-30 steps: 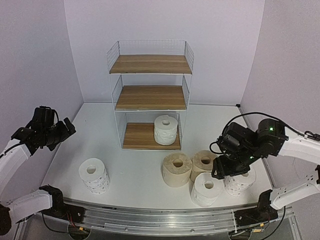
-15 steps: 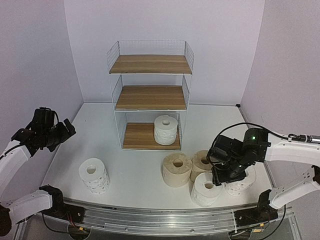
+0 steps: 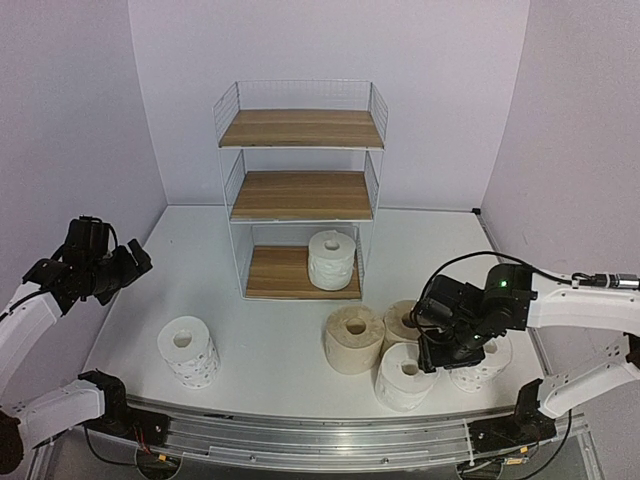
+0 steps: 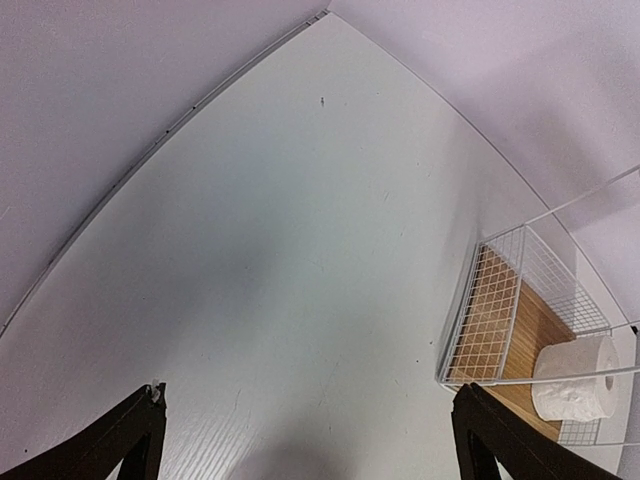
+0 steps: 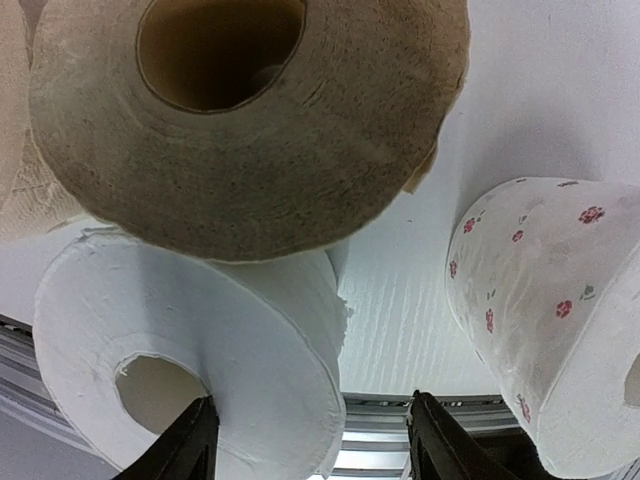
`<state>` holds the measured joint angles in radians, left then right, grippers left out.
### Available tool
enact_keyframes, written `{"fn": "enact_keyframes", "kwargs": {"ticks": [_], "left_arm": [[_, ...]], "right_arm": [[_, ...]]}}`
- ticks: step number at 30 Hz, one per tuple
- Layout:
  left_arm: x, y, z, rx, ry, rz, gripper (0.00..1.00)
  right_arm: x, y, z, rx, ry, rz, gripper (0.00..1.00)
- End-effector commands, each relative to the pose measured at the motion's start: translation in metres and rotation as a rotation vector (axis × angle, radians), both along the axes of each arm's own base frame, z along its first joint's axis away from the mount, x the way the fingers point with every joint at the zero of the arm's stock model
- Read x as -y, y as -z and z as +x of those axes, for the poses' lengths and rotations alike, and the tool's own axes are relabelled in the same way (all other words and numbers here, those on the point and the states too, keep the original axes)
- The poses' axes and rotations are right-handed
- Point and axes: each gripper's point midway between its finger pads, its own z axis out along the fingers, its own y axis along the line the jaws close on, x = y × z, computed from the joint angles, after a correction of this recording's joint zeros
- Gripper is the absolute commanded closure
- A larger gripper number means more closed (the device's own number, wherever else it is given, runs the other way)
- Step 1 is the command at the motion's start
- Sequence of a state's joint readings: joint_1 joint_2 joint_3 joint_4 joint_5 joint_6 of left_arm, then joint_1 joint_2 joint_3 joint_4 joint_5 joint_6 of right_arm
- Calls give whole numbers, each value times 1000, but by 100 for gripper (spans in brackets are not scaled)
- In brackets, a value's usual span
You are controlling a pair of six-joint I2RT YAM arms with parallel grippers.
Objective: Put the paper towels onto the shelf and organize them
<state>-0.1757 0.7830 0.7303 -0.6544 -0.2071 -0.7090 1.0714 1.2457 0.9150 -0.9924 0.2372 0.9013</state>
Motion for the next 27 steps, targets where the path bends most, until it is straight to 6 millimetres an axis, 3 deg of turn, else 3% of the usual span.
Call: {"fn": "enact_keyframes", "kwargs": {"ticks": [1,4,13,16,21,27], "left_arm": [[2,-8,0,29,2,-20,0],[2,-8,-1,33,3,-22,0],[2,-8,0,32,3,-19,0],[3,-7,1,28,6,-19,0],[3,-7,1,28,6,-19,0],[2,-10,0,37,7,-21,0]], "right_arm": [[-13,-16,7,37,48,98,38],[-12,-17,8,47,55,101,38],[-13,3,8,10,54,30,39],[-14,4,8,6,55,27,49],[-21,-7,8,7,38,72,79],[-47,-41,0,-27,-59,205,87]]}}
